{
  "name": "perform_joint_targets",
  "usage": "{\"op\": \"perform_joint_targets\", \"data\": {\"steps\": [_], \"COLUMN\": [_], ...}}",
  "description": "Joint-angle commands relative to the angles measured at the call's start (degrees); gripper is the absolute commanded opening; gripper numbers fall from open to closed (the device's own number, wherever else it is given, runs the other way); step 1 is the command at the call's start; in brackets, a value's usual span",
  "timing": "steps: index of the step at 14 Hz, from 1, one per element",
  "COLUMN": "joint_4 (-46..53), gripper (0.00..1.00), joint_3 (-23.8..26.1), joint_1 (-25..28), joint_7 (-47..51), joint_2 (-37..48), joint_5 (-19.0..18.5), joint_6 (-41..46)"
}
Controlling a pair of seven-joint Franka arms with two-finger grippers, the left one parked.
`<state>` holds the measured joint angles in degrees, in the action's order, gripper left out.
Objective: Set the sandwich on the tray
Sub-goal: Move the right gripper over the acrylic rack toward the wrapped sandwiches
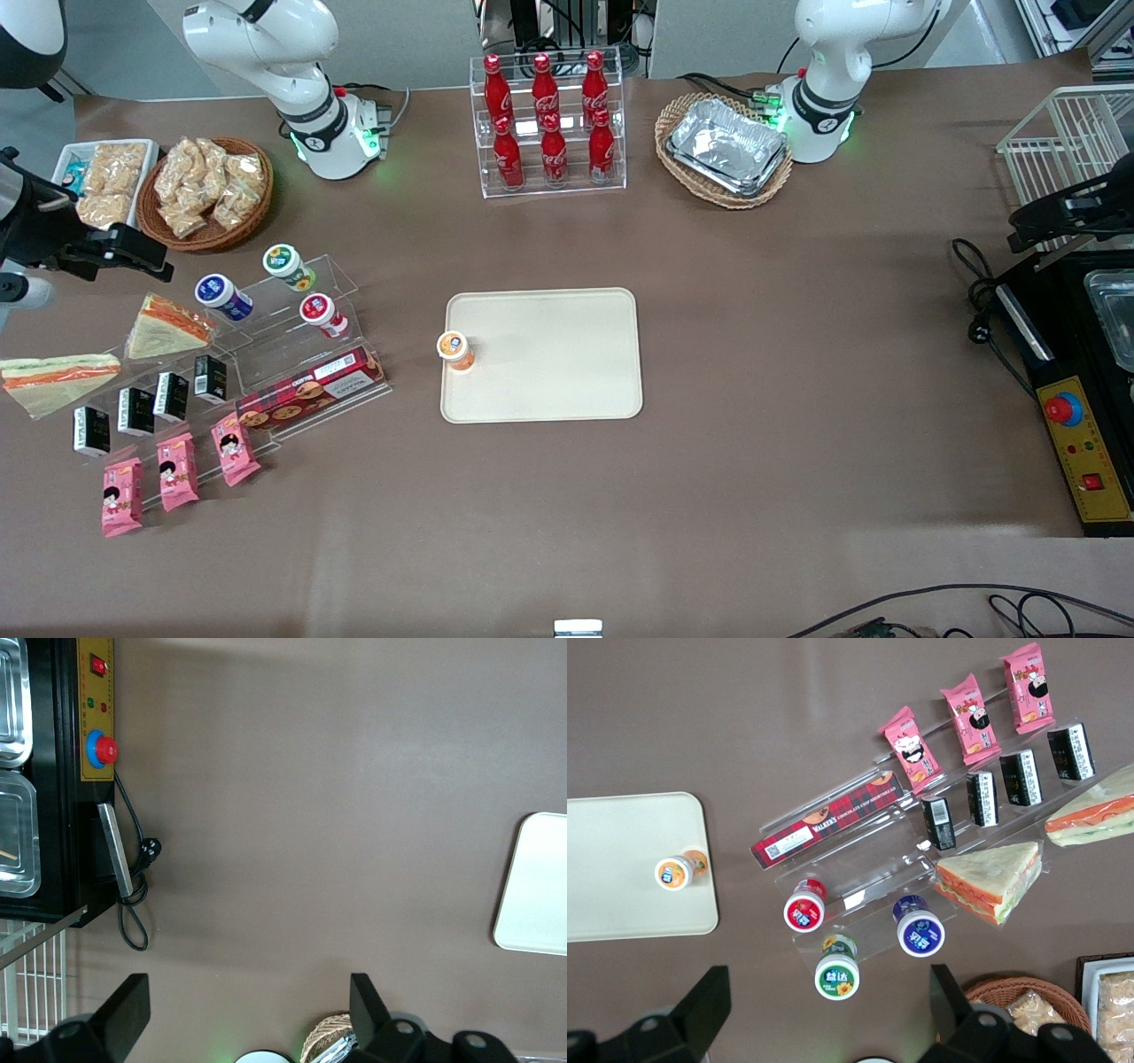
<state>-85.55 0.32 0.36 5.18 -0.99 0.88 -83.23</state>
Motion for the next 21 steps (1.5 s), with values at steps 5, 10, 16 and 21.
{"op": "perform_joint_targets", "data": {"steps": [5, 10, 16, 21], "joint_4": [0.4, 0.6, 0.6, 0.6], "gripper": [1.00, 1.00, 1.00, 1.00], "joint_3": [-0.2, -2.6, -7.4, -9.8], "joint_1": [-0.5, -1.6, -1.9, -3.4], "joint_7": [-0.6, -13.8, -26.6, -45.2], "joint_2": [0.5, 0.2, -0.5, -1.7], "joint_5": [-0.8, -1.2, -1.3, -3.2], "joint_6": [2.5, 2.1, 1.0, -4.6]}}
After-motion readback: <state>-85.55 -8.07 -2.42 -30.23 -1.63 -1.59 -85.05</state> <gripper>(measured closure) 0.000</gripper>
